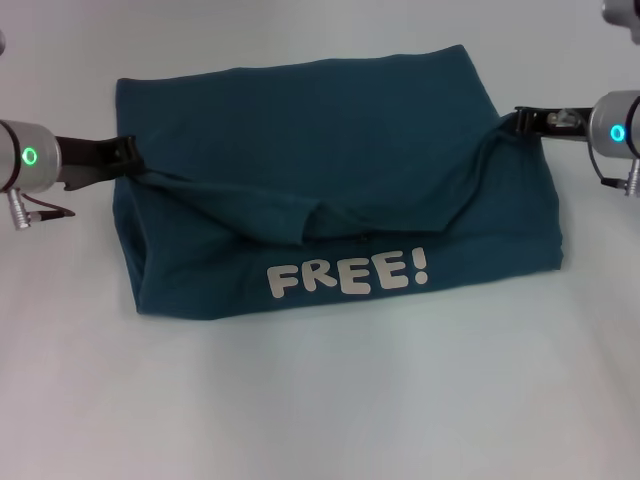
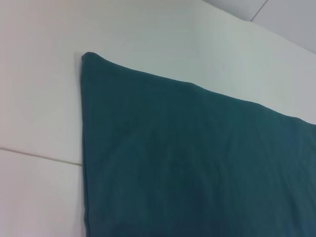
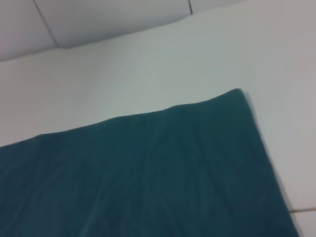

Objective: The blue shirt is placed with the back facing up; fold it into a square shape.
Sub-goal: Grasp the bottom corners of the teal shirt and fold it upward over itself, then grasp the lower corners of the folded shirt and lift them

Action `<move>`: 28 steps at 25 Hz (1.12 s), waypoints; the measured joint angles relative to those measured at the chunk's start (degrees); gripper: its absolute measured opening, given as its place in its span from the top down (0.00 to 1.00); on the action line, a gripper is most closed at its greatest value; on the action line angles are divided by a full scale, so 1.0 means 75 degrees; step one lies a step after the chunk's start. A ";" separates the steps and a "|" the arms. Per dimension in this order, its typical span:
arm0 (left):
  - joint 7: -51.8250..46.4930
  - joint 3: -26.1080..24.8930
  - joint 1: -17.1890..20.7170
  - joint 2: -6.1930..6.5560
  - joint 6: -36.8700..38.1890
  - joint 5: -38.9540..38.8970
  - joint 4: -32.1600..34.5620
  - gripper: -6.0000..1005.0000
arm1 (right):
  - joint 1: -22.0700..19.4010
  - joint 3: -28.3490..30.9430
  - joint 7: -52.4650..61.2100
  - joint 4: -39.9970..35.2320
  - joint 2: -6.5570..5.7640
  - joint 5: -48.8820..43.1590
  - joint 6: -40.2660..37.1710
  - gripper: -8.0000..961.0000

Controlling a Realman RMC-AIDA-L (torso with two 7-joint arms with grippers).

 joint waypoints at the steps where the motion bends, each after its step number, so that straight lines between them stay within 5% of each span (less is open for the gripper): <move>1: 0.0001 0.0000 0.0004 0.0000 -0.0002 0.0000 -0.0002 0.99 | 0.0013 -0.0037 -0.0001 0.0014 0.0001 0.0000 0.0032 0.95; 9: 0.0215 -0.0022 0.0061 0.0001 0.0017 -0.0050 0.0010 0.99 | 0.0018 -0.0091 -0.0069 0.0019 -0.0067 -0.0003 -0.0025 0.92; 19: 0.0029 -0.0219 0.0529 -0.0201 0.0074 -0.0179 0.0642 0.72 | -0.0163 0.0241 0.0353 0.0011 -0.0505 0.0037 -0.0841 0.73; 25: 0.0095 -0.0214 0.1137 -0.0375 0.0631 -0.0767 0.1220 0.59 | -0.0676 0.0985 -0.0041 -0.0693 -0.0516 0.0323 -0.2636 0.49; 28: 0.0370 -0.0209 0.1747 -0.0497 0.1129 -0.1508 0.1680 0.49 | -0.1346 0.1441 -0.1022 -0.1056 -0.0450 0.1687 -0.4142 0.33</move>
